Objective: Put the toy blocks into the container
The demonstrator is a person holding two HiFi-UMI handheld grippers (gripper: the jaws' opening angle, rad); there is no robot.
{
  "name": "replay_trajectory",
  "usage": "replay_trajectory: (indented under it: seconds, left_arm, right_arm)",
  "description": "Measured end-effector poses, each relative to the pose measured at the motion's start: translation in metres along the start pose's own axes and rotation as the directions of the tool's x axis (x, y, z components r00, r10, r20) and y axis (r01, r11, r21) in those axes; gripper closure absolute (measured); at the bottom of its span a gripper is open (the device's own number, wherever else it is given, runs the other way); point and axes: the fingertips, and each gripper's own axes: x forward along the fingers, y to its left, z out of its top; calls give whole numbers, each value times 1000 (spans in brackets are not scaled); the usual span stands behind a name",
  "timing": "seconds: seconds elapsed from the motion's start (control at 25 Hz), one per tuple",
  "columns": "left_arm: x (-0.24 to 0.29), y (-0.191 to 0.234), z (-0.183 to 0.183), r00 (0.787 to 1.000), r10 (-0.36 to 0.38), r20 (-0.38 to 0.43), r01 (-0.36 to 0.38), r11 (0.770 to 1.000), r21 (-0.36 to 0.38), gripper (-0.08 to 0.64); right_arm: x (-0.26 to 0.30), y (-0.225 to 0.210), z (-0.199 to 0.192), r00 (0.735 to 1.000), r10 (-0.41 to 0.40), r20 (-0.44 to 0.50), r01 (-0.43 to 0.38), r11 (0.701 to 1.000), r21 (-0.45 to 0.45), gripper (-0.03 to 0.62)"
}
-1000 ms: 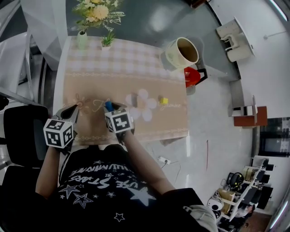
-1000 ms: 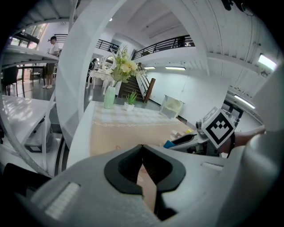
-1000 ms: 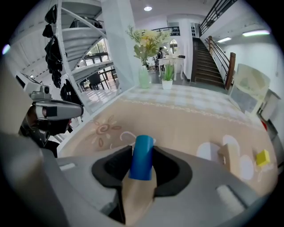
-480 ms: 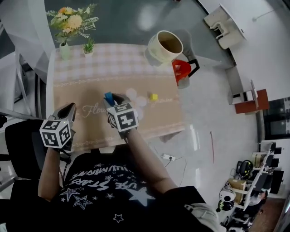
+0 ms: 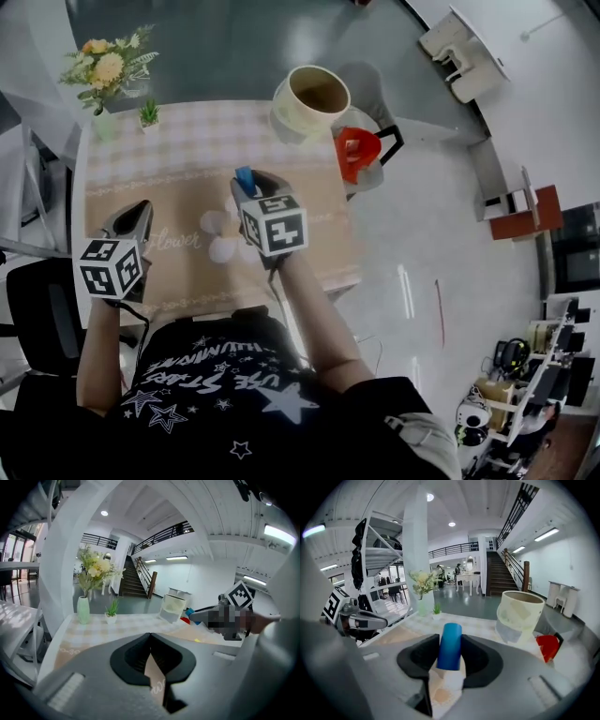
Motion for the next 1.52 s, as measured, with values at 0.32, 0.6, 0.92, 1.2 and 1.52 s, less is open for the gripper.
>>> replay_trajectory:
  seconds: [0.32,0.6,0.92,1.2,1.52]
  left_arm:
    - [47,-48,37,1000,18,23,-18,1000,23,551]
    - [92,-85,76,998,25,59,-28,999,39,551]
    - [127,-98,103,994,68,88,-70,997,16,551]
    - [144,-102,114,989,105,105,-107,994,11,551]
    - [146,-102,105,985,146,87,-147,989,-5,551]
  right_arm:
    - [-15,-94,32,997,-31,74,31,1000,0,442]
    - [-20,-175,67,986,-64,152,61,998,26,442]
    - [-7,-230,106,979,-48,197,56,998,-35,442]
    - [27,-264,125,976,-42,216,54,997,-50,442]
    - [54,-281,129,980,-53,194,66,996,-64,440]
